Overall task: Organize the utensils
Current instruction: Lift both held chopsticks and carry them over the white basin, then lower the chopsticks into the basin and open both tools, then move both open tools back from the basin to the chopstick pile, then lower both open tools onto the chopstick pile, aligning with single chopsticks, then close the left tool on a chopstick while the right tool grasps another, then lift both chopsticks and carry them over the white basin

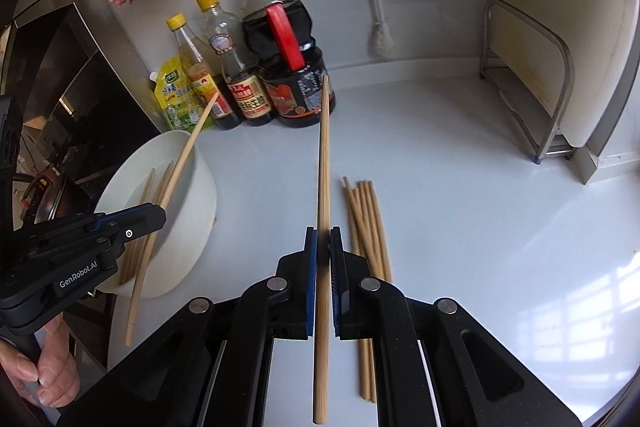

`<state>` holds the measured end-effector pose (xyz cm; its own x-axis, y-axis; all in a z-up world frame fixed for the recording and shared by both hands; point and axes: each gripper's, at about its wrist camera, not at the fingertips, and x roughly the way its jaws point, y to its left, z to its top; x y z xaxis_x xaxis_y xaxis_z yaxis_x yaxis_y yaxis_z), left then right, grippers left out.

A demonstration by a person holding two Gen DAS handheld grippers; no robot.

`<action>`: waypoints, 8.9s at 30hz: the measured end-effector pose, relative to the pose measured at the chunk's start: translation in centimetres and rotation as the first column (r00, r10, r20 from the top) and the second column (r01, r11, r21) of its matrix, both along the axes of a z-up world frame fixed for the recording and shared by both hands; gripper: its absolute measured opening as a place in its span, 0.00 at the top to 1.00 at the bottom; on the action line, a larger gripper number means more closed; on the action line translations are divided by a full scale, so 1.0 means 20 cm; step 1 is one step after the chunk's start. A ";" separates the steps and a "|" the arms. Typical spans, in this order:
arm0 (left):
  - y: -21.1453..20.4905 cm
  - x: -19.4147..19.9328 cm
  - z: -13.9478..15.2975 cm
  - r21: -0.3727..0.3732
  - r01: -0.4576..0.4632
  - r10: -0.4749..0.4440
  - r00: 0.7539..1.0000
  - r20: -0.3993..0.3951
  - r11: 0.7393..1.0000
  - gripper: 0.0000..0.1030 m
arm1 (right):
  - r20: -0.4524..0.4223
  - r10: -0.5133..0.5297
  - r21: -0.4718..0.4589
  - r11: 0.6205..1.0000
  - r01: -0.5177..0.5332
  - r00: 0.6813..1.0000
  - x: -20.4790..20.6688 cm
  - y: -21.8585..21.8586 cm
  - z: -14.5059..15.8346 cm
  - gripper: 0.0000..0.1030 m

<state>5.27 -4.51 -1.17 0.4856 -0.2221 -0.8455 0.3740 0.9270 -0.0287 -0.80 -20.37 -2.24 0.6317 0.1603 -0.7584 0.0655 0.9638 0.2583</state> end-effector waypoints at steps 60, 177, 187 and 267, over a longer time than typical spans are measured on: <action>1.05 0.47 -0.29 0.056 -0.260 0.265 0.958 -0.111 0.964 0.67 | -0.194 0.258 0.039 0.966 -0.255 0.947 0.63 1.07 -0.21 0.82; -0.33 -0.08 -0.63 0.031 -0.070 0.074 0.980 -0.182 0.997 0.39 | -0.196 0.052 -0.189 0.978 -0.090 0.979 0.06 -0.24 -0.59 0.52; -0.42 -0.08 -0.65 0.018 -0.055 0.058 0.981 -0.188 0.998 0.39 | -0.186 0.013 -0.191 0.980 -0.049 0.982 0.05 -0.32 -0.60 0.52; -0.07 -0.01 -0.11 0.005 0.014 -0.014 0.999 -0.034 1.000 0.93 | -0.037 -0.021 -0.012 1.000 0.021 0.999 0.01 -0.08 -0.09 0.94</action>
<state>5.06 -5.85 -3.29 0.4536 -0.2241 -0.8626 0.3856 0.9220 -0.0368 -0.65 -22.05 -4.12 0.6065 0.1383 -0.7830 0.0948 0.9652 0.2439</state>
